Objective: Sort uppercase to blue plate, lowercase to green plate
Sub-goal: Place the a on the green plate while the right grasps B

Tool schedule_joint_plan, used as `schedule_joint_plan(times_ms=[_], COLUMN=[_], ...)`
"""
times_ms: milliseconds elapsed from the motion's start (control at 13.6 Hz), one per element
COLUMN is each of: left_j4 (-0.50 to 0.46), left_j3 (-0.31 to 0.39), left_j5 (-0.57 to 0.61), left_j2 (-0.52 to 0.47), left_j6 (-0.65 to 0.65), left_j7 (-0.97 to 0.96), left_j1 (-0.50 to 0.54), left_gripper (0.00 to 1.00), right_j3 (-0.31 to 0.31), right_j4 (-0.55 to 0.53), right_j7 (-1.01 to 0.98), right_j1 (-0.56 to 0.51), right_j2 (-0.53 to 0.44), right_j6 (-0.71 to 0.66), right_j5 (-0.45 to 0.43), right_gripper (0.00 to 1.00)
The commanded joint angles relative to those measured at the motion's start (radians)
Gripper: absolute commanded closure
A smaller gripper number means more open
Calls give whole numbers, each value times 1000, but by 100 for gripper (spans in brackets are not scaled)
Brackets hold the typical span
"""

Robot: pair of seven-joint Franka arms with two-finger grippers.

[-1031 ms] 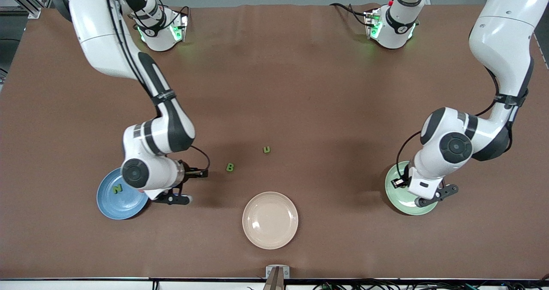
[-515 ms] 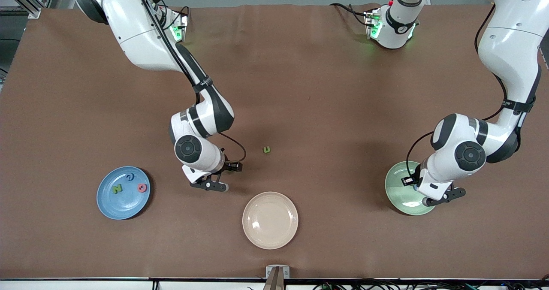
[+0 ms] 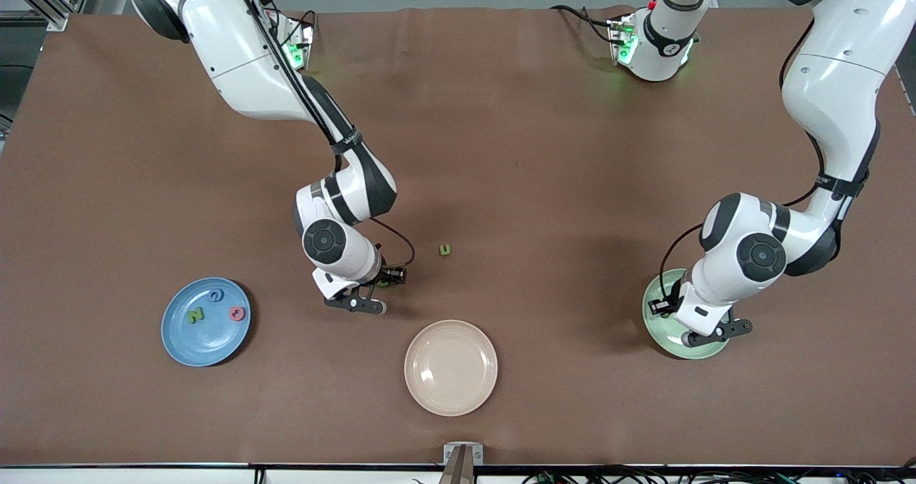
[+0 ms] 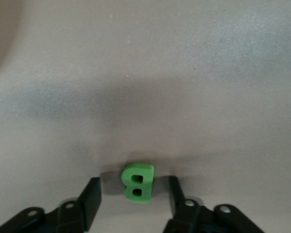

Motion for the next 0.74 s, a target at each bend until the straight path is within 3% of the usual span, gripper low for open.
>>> schedule_joint_plan(times_ms=[0,147,368,663], left_j4=[9,9,15,15], left_j3=[-4,-13,-59,-103], left_j5=[15,12,-1,2], left_j2=[1,-11,-28,-26], left_j6=[5,-6,-70,-84], left_j7=[13,-5,-115,-297], left_j1=[10,7,-30,-116], left_gripper=[0,0,0,0], right_j3=[-10,-11,-14,-100], right_j4=[-29,-28,-15,93], right_j7=[13,13,2,-71], right_j1=[11,9,-5,-28], right_j2=[-17,-17,-26,-37], right_j6=[15,12,-1,-177], right_j5=[8,8,6,-37], right_gripper=[83,96,99,99])
